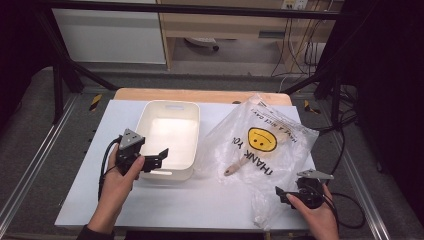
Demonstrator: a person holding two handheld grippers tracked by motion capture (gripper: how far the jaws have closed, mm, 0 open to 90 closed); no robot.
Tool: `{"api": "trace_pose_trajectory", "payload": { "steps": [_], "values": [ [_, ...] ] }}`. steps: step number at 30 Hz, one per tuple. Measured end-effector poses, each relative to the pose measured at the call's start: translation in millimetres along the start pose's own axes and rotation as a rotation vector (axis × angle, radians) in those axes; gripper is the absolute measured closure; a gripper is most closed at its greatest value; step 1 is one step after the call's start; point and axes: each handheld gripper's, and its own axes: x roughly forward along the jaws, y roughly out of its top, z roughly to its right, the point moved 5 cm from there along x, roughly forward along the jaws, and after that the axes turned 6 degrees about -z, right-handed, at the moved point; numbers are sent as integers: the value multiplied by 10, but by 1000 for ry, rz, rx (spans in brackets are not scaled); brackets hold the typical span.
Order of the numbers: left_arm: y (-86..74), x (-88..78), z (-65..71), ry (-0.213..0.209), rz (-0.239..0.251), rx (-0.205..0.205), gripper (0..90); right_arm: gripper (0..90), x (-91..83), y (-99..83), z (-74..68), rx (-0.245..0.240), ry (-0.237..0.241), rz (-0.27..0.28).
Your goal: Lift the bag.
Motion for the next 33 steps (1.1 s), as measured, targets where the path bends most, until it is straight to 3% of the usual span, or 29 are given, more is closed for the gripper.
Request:
{"api": "trace_pose_trajectory", "payload": {
  "steps": [4, 10, 14, 15, 23, 27, 33],
  "values": [
    [-17, 15, -17, 0, -8, -3, 85, 44, 80, -27, -35, -13, 21, -60],
    [-12, 19, -5, -1, -6, -3, 85, 70, 133, 12, -141, -64, 23, -64],
    [-5, 14, 3, -3, -4, -1, 85, 203, 158, 33, -264, -141, 15, -51],
    [-5, 12, 4, -3, -4, 0, 85, 275, 158, 38, -285, -164, 11, -44],
    [-10, 20, 12, -7, -5, -5, 85, 704, 128, 52, -313, -202, 46, -17],
    [-9, 22, 23, -10, -7, -1, 85, 861, 133, 66, -300, -211, 59, -19],
    [-9, 24, 38, -13, -10, 3, 85, 900, 132, 96, -275, -197, 78, -36]
  ]
}}
